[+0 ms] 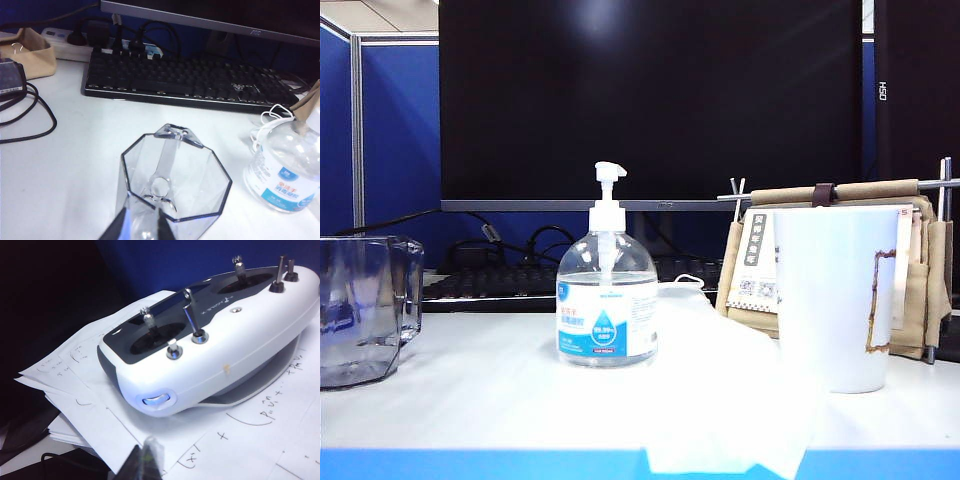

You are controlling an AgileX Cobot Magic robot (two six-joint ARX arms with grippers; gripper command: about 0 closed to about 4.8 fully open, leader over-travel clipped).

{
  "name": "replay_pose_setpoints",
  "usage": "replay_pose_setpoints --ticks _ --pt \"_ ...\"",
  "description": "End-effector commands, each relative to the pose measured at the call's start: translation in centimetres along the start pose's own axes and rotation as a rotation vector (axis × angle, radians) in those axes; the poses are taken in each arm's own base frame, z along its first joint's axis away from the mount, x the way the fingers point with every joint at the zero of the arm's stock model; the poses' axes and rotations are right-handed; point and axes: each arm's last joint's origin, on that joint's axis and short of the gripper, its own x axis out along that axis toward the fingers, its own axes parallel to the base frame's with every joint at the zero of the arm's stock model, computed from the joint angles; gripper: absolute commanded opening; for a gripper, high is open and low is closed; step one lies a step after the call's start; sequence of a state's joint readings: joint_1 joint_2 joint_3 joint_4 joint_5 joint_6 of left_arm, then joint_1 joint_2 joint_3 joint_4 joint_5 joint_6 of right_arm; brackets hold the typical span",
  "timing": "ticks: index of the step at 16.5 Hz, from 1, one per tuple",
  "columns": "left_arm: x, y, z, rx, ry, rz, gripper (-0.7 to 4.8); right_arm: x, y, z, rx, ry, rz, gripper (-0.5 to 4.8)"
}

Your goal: Swap the positions of the transparent plastic cup and the white ceramic cup.

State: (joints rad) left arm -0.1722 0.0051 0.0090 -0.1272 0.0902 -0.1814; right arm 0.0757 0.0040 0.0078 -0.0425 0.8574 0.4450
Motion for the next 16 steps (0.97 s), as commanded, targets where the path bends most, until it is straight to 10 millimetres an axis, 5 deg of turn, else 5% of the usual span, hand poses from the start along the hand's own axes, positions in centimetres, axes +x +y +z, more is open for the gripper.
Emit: replay_pose_setpoints --ticks 1,7,16 --pt "0.0 0.0 0.1 -0.001 -0.010 -0.001 0.75 0.0 0.1 -0.1 -0.018 0.002 0.031 -0.05" --pt "0.0 0.0 0.1 -0.001 -0.010 -0.001 0.75 -0.5 1.7 -0.5 -0.441 0.083 0.614 -0.05" --pt "0.0 0.0 0.1 -0.001 -0.010 -0.001 0.75 -0.6 1.7 -0.7 -0.492 0.091 0.656 -0.05"
